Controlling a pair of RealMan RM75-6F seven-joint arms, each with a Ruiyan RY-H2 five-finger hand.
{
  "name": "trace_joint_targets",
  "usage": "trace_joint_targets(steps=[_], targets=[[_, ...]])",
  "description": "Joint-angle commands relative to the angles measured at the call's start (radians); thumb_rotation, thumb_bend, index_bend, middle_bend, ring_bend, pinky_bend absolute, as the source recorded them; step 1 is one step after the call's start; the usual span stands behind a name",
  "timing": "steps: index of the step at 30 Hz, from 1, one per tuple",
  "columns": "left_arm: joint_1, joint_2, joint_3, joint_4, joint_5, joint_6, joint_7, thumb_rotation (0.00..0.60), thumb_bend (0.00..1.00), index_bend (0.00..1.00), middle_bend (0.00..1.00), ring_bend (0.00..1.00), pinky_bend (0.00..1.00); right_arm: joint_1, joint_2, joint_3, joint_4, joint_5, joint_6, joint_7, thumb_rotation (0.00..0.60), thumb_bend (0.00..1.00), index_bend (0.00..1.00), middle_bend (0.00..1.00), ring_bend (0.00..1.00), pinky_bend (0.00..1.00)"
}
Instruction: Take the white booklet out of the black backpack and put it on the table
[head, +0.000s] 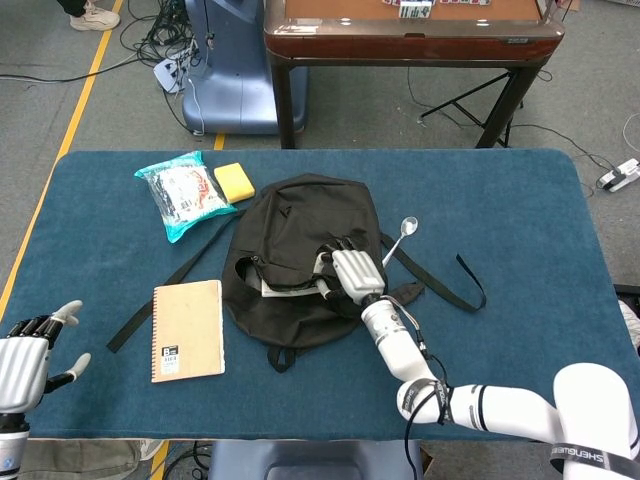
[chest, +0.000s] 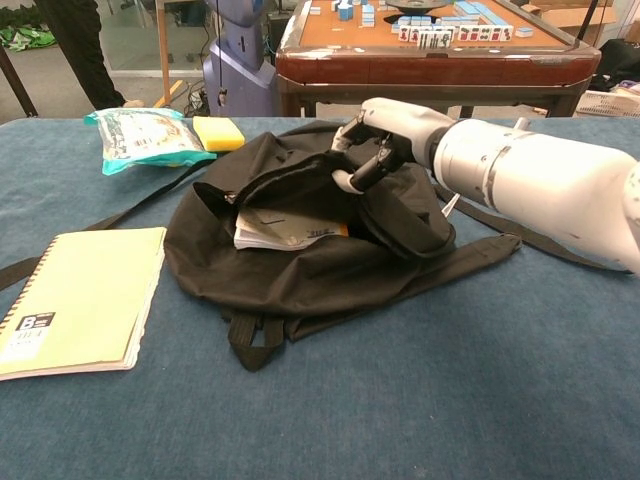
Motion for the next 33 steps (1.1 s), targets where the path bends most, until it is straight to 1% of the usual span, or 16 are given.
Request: trace_joint_targets(steps=[1, 6, 10, 14, 20, 24, 28, 33], targets=[[-0.027, 0.002, -0.014, -0.002, 0.023, -0.016, 0.006, 0.600, 0.22, 0.27, 0.40, 0.35, 0.34, 0.004, 0.010, 0.012, 0.004, 0.011, 0.002, 0.003, 0.600, 0.45, 0.59, 0.26, 0.09, 0.01], [-0.107, 0.001, -0.038, -0.010, 0.084, -0.073, -0.029, 0.600, 0.22, 0.30, 0.40, 0.35, 0.34, 0.013, 0.036, 0.046, 0.016, 0.035, 0.014, 0.009, 0.600, 0.45, 0.59, 0.26, 0.10, 0.01], [-0.176, -0.002, -0.035, -0.035, 0.157, -0.129, -0.083, 0.600, 0.22, 0.31, 0.40, 0.35, 0.34, 0.019, 0.055, 0.065, 0.035, 0.056, 0.027, 0.006, 0.600, 0.45, 0.59, 0.26, 0.10, 0.01], [-0.256, -0.042, -0.043, -0.035, 0.236, -0.175, -0.103, 0.600, 0.22, 0.33, 0.40, 0.35, 0.34, 0.026, 0.062, 0.087, 0.064, 0.087, 0.035, 0.012, 0.600, 0.45, 0.59, 0.27, 0.11, 0.01], [-0.371, -0.139, -0.061, -0.016, 0.292, -0.254, -0.127, 0.600, 0.22, 0.36, 0.40, 0.36, 0.34, 0.035, 0.083, 0.108, 0.086, 0.133, 0.014, 0.019, 0.600, 0.45, 0.59, 0.27, 0.11, 0.01], [-0.449, -0.215, -0.080, 0.023, 0.276, -0.329, -0.125, 0.600, 0.22, 0.41, 0.43, 0.36, 0.34, 0.041, 0.109, 0.121, 0.075, 0.173, -0.022, 0.031, 0.600, 0.45, 0.59, 0.27, 0.11, 0.01], [-0.514, -0.268, -0.100, 0.058, 0.243, -0.403, -0.101, 0.600, 0.22, 0.41, 0.44, 0.36, 0.34, 0.052, 0.126, 0.123, 0.071, 0.193, -0.037, 0.030, 0.600, 0.45, 0.59, 0.27, 0.11, 0.01], [-0.580, -0.324, -0.133, 0.106, 0.165, -0.491, -0.064, 0.600, 0.22, 0.41, 0.44, 0.36, 0.34, 0.066, 0.135, 0.127, 0.072, 0.215, -0.051, 0.039, 0.600, 0.45, 0.59, 0.27, 0.11, 0.01]])
